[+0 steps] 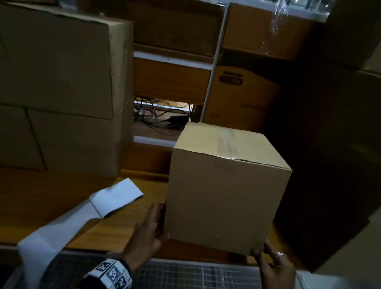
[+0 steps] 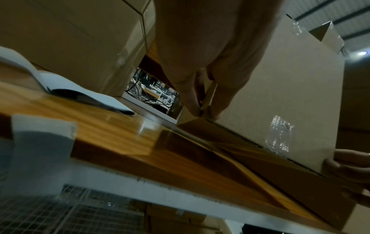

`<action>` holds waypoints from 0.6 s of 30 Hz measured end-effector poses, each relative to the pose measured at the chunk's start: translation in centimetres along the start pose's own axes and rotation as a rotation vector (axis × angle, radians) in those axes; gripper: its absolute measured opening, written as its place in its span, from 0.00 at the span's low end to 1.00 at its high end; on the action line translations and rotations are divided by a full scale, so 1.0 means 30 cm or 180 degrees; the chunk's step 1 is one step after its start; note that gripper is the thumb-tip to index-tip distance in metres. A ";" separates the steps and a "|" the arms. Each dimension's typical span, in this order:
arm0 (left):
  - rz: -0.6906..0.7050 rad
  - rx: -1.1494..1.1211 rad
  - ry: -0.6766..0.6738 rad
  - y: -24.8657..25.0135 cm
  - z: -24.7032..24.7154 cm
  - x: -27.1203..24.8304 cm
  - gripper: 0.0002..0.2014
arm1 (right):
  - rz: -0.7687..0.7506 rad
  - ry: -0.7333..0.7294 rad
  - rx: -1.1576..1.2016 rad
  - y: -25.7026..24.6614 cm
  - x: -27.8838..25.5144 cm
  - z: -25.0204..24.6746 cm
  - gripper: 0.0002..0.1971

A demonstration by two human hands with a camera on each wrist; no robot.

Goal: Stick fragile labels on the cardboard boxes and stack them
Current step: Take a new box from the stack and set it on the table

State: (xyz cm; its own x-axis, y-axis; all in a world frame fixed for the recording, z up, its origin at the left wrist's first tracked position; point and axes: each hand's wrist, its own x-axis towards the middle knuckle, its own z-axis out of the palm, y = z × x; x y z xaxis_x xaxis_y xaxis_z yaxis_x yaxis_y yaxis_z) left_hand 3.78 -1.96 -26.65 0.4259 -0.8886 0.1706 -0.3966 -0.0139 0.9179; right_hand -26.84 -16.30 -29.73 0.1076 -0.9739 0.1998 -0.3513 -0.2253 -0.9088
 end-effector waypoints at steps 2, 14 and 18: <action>-0.0045 0.0108 -0.0043 -0.010 0.020 -0.022 0.37 | 0.0038 0.0024 -0.0114 0.031 -0.004 0.003 0.21; -0.0001 0.0874 -0.0041 -0.105 0.155 -0.029 0.42 | 0.0286 -0.0085 -0.0634 0.103 0.120 -0.026 0.18; 0.0125 0.1032 -0.0132 -0.104 0.166 -0.032 0.30 | 0.0055 -0.0027 -0.0749 0.155 0.132 -0.022 0.16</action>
State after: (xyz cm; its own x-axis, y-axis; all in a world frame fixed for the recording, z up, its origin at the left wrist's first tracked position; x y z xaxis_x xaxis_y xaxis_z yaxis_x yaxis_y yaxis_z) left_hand 0.55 -3.36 -31.45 0.3742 -0.9092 0.1827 -0.6533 -0.1186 0.7478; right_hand -28.66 -21.22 -32.91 0.1072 -0.9776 0.1810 -0.5601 -0.2098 -0.8014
